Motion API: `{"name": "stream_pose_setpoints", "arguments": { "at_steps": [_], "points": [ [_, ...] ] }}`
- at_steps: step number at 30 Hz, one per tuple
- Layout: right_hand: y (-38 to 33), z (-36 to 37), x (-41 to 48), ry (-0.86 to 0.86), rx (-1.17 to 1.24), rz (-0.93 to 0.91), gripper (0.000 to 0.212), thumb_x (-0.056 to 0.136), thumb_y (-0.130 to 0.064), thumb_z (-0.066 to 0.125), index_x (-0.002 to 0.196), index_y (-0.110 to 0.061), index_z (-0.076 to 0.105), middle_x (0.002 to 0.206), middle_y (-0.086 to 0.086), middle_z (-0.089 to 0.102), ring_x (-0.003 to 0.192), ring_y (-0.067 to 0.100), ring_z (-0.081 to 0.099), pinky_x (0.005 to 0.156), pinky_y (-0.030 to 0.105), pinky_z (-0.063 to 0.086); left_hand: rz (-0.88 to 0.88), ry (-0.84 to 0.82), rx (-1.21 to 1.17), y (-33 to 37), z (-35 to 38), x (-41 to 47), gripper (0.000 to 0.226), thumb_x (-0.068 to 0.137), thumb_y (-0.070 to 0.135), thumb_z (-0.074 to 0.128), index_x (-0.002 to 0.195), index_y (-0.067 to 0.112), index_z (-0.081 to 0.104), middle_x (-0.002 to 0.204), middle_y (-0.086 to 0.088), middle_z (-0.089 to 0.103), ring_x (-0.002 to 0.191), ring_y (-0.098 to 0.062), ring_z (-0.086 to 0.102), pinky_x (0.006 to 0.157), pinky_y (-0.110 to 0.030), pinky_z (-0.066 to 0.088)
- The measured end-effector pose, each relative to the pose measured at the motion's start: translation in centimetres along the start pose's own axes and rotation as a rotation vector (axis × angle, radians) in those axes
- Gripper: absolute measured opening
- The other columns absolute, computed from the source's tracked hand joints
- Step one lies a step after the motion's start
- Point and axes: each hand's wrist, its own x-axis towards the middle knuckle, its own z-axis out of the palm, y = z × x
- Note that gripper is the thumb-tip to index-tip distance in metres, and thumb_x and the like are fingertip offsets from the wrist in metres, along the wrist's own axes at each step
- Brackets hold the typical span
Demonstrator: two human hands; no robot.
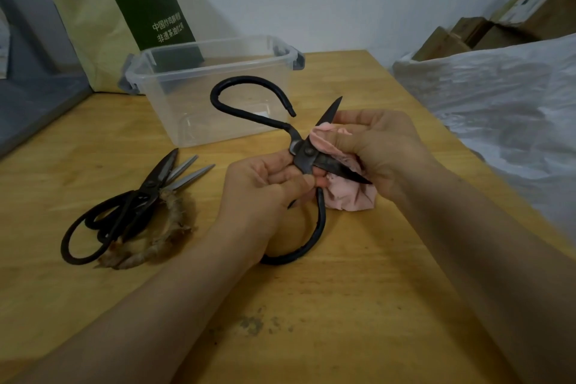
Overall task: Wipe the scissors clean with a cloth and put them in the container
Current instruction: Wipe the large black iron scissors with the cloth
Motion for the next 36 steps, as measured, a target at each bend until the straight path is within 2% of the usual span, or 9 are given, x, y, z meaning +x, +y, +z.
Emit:
{"name": "stream_pose_setpoints", "arguments": {
  "at_steps": [4, 8, 11, 15, 20, 22, 26, 31, 36],
  "points": [
    [-0.4, -0.3, 0.0, 0.033, -0.014, -0.040, 0.045, 0.065, 0.001, 0.080, 0.105, 0.003, 0.062, 0.072, 0.006, 0.071, 0.058, 0.013, 0.070, 0.048, 0.020, 0.053, -0.016, 0.014, -0.023, -0.1, 0.1, 0.1, 0.028, 0.081, -0.012, 0.060, 0.092, 0.013, 0.068, 0.084, -0.011, 0.074, 0.075, -0.015, 0.071, 0.067, -0.020, 0.057],
    [-0.5, -0.3, -0.5, -0.076, -0.204, 0.012, 0.035, 0.063, -0.003, 0.081, 0.095, -0.002, 0.066, 0.068, 0.004, 0.072, 0.057, 0.012, 0.069, 0.048, 0.019, 0.052, -0.028, 0.020, 0.021, -0.2, -0.1, -0.1, 0.021, 0.082, -0.009, 0.061, 0.092, 0.007, 0.069, 0.090, -0.024, 0.070, 0.081, -0.027, 0.068, 0.072, -0.027, 0.057],
    [-0.4, -0.3, 0.0, -0.002, -0.105, 0.003, 0.039, 0.063, 0.000, 0.081, 0.099, 0.004, 0.066, 0.067, 0.009, 0.072, 0.055, 0.015, 0.069, 0.047, 0.020, 0.052, -0.030, 0.002, 0.035, -0.1, 0.1, -0.1, 0.027, 0.081, -0.010, 0.061, 0.085, 0.015, 0.069, 0.088, -0.018, 0.072, 0.079, -0.022, 0.069, 0.073, -0.026, 0.057],
    [-0.4, -0.5, 0.6, 0.096, -0.036, -0.064, 0.038, 0.069, -0.001, 0.078, 0.104, 0.001, 0.062, 0.080, 0.011, 0.069, 0.054, 0.010, 0.068, 0.048, 0.019, 0.052, -0.029, 0.012, 0.002, 0.0, 0.4, -0.1, 0.029, 0.081, -0.012, 0.060, 0.086, 0.014, 0.069, 0.088, -0.019, 0.072, 0.076, -0.017, 0.069, 0.071, -0.025, 0.057],
    [-0.2, -0.2, -0.4, -0.094, -0.219, 0.014, 0.025, 0.067, -0.002, 0.080, 0.087, -0.005, 0.066, 0.066, 0.004, 0.072, 0.055, 0.013, 0.069, 0.047, 0.021, 0.053, -0.061, 0.024, -0.023, -0.2, 0.1, -0.1, 0.025, 0.082, -0.011, 0.059, 0.094, 0.008, 0.068, 0.086, -0.016, 0.073, 0.078, -0.018, 0.071, 0.069, -0.022, 0.058],
    [0.0, -0.2, 0.1, -0.014, -0.155, -0.021, 0.028, 0.065, -0.001, 0.080, 0.089, -0.002, 0.065, 0.066, 0.005, 0.071, 0.054, 0.011, 0.068, 0.047, 0.020, 0.052, -0.050, 0.018, -0.007, -0.2, 0.2, -0.1, 0.027, 0.082, -0.012, 0.059, 0.092, 0.012, 0.068, 0.087, -0.017, 0.073, 0.078, -0.018, 0.071, 0.070, -0.023, 0.057],
    [-0.2, -0.5, 1.0, 0.113, -0.093, -0.094, 0.039, 0.069, -0.006, 0.079, 0.104, 0.000, 0.063, 0.080, 0.008, 0.069, 0.055, 0.007, 0.068, 0.050, 0.017, 0.052, -0.039, 0.019, -0.003, -0.1, 0.4, -0.1, 0.029, 0.082, -0.012, 0.060, 0.089, 0.014, 0.068, 0.088, -0.019, 0.072, 0.077, -0.018, 0.068, 0.070, -0.024, 0.057],
    [0.1, -0.4, -0.4, -0.116, -0.187, 0.030, 0.028, 0.067, -0.004, 0.079, 0.091, 0.000, 0.066, 0.071, 0.012, 0.072, 0.054, 0.019, 0.068, 0.047, 0.027, 0.055, -0.048, 0.015, -0.005, -0.2, 0.2, -0.1, 0.023, 0.083, -0.010, 0.059, 0.093, 0.008, 0.069, 0.086, -0.017, 0.073, 0.079, -0.020, 0.070, 0.071, -0.025, 0.057],
    [-0.3, -0.6, 1.3, 0.110, -0.151, -0.113, 0.030, 0.068, -0.011, 0.080, 0.093, -0.003, 0.065, 0.077, 0.006, 0.070, 0.054, 0.007, 0.067, 0.049, 0.018, 0.051, -0.025, 0.004, 0.013, -0.1, 0.4, -0.2, 0.028, 0.082, -0.012, 0.059, 0.090, 0.013, 0.069, 0.087, -0.017, 0.073, 0.078, -0.016, 0.070, 0.072, -0.024, 0.057]
  ]
}}
